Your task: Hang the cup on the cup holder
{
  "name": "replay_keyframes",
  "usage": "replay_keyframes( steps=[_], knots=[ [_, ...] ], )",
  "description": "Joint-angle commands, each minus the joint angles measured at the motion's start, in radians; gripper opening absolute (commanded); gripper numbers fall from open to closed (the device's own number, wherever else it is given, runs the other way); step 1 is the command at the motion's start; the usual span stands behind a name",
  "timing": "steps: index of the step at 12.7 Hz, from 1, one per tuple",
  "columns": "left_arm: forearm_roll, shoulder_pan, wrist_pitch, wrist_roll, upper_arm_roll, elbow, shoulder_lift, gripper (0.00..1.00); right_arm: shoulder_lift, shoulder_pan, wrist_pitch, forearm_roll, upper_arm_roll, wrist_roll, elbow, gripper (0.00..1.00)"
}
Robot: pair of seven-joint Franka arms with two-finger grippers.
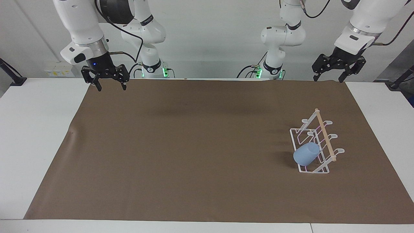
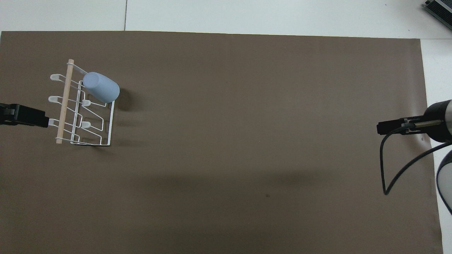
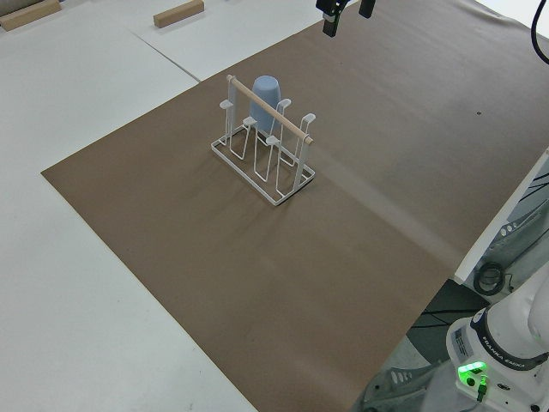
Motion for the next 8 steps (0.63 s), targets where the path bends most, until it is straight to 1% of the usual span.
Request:
replay_keyframes(
  steps=[1, 8],
  knots=[
    [-0.016, 0.009, 0.009, 0.078, -0.004, 0.009, 0.010, 1.00, -0.011, -0.007, 0.001, 0.002, 0.003, 0.011, -0.003, 1.00],
    [-0.026, 0.011, 0.000, 0.079, -0.004, 0.018, 0.021, 1.00, -0.011, -0.007, 0.001, 0.002, 0.003, 0.011, -0.003, 1.00]
  ],
)
